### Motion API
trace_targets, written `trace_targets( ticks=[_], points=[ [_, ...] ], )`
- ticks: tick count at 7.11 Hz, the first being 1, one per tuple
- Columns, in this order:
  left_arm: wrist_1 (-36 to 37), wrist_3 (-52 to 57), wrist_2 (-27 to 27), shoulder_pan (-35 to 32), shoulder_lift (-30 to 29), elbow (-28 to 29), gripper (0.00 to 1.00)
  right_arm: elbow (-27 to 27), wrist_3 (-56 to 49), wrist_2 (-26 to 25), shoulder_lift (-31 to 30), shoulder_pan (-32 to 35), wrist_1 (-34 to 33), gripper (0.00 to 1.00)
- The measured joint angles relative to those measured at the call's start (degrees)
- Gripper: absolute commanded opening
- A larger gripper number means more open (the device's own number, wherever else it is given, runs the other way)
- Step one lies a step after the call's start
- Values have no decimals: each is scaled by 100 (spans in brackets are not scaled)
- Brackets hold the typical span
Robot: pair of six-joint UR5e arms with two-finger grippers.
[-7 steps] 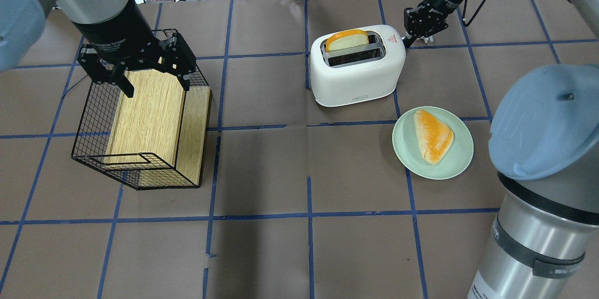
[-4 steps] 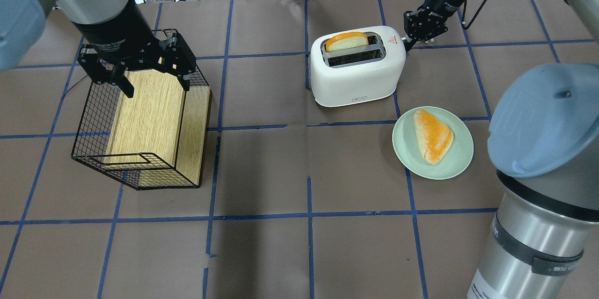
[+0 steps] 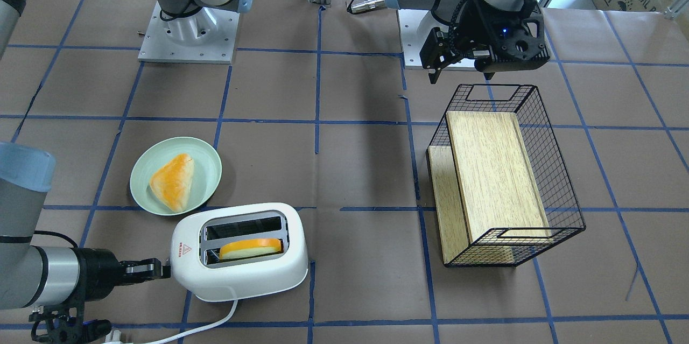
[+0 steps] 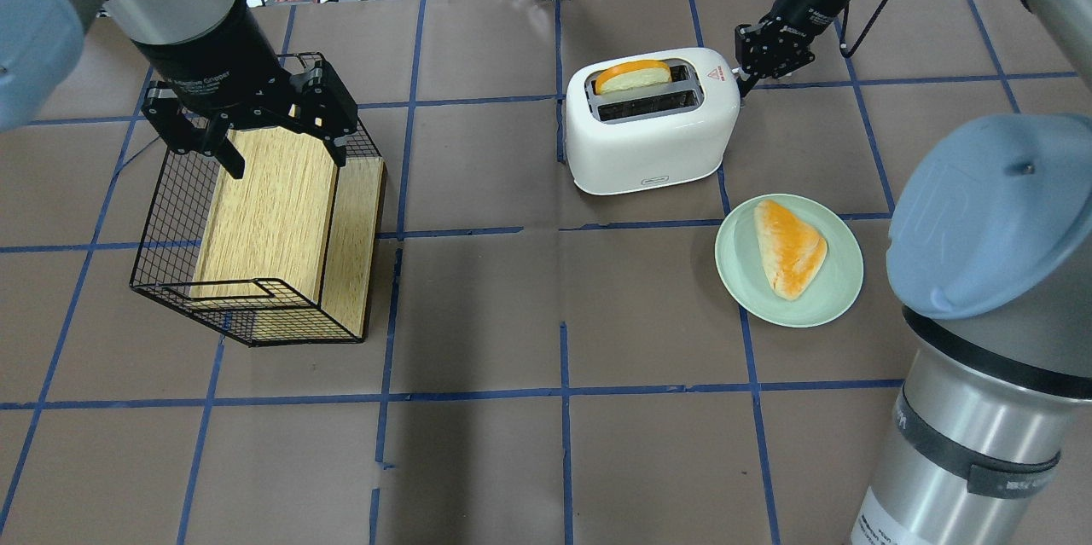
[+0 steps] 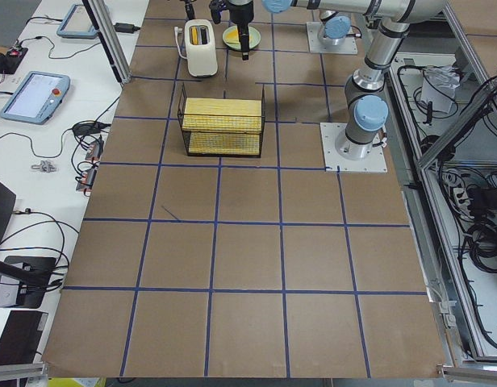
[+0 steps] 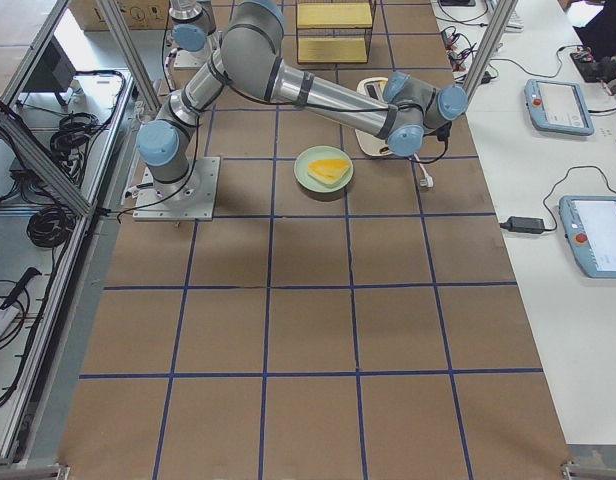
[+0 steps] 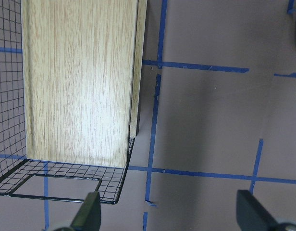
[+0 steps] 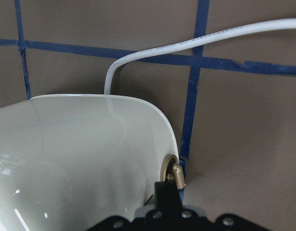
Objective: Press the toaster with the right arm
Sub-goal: 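Press the toaster lever down with the right gripper, then lift the right gripper up and away from the toaster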
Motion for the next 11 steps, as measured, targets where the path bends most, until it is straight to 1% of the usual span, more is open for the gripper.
trace_targets(
  ticks=[3,5,6,7,8,10,11],
  points=[
    [3,0,0,0,0,5,100,-18,2,-9,58,0,-3,4],
    [2,0,0,0,0,7,100,-63,48,-28,21,4,-12,8],
    [1,0,0,0,0,4,100,-201,98,-129,-22,14,-5,15],
    [1,0,0,0,2,1,100,-435,142,-354,-83,35,21,83],
    [-2,0,0,0,3,2,100,-679,185,-719,-161,114,52,100],
    [1,0,0,0,2,3,100,-1014,223,-1877,-347,452,96,100],
    [3,0,0,0,1,2,100,-1074,232,-2174,-431,553,94,100]
  ],
)
